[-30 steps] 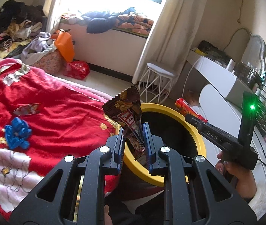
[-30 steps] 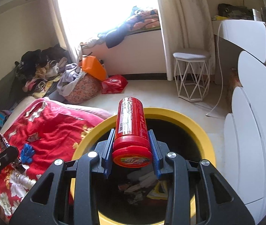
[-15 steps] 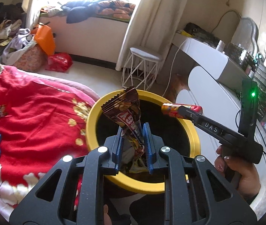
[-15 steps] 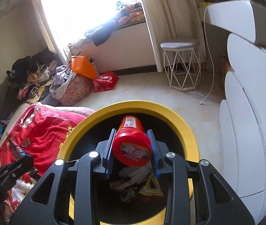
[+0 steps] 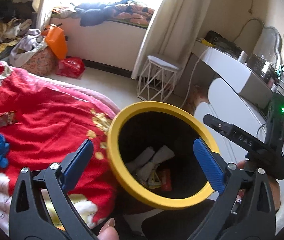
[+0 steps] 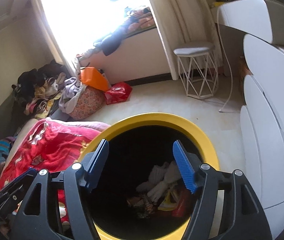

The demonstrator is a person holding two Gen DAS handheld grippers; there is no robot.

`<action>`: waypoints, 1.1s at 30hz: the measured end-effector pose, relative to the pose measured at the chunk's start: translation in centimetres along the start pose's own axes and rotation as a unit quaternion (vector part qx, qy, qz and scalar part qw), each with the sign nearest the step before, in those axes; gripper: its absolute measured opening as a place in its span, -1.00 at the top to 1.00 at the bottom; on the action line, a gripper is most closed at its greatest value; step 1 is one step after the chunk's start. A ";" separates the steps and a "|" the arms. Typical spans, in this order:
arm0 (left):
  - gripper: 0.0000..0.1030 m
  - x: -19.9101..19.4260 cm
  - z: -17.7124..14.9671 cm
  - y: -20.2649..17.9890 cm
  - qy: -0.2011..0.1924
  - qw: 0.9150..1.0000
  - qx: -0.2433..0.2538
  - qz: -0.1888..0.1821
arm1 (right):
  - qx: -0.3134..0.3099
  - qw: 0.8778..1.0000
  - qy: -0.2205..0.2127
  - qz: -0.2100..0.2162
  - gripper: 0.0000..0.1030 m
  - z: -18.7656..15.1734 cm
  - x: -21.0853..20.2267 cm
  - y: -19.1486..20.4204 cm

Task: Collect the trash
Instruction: 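Move both open tools back over the blue wrapper and silver wrapper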

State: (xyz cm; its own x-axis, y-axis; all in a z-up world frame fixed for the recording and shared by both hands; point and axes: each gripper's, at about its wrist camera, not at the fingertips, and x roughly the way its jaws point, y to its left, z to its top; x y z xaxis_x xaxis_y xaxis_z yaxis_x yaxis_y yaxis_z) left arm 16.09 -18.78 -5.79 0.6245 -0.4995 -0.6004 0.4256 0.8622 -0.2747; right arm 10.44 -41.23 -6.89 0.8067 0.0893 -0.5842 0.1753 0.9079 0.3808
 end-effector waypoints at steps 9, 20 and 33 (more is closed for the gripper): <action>-0.79 -2.3 0.1 3.7 -0.019 0.998 -0.031 0.042 | -0.049 0.998 -0.016 0.031 -0.30 -0.2 -0.9 3.8; -0.79 -5.4 0.7 9.8 -0.050 0.990 -0.084 0.100 | -0.107 0.992 -0.005 0.065 -0.31 -1.7 -0.4 9.2; -0.79 -8.3 -0.6 17.3 -0.050 0.972 -0.151 0.173 | -0.192 0.972 0.033 0.132 -0.32 -2.5 2.6 17.7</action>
State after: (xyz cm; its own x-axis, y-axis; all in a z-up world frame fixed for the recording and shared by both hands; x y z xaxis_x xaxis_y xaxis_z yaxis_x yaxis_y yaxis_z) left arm 17.87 0.36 -6.05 0.7631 -0.1681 -0.6240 -0.0229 0.9580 -0.2860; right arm 14.28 -23.93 -3.47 0.7552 0.3541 -0.5515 -0.2660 0.9347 0.2359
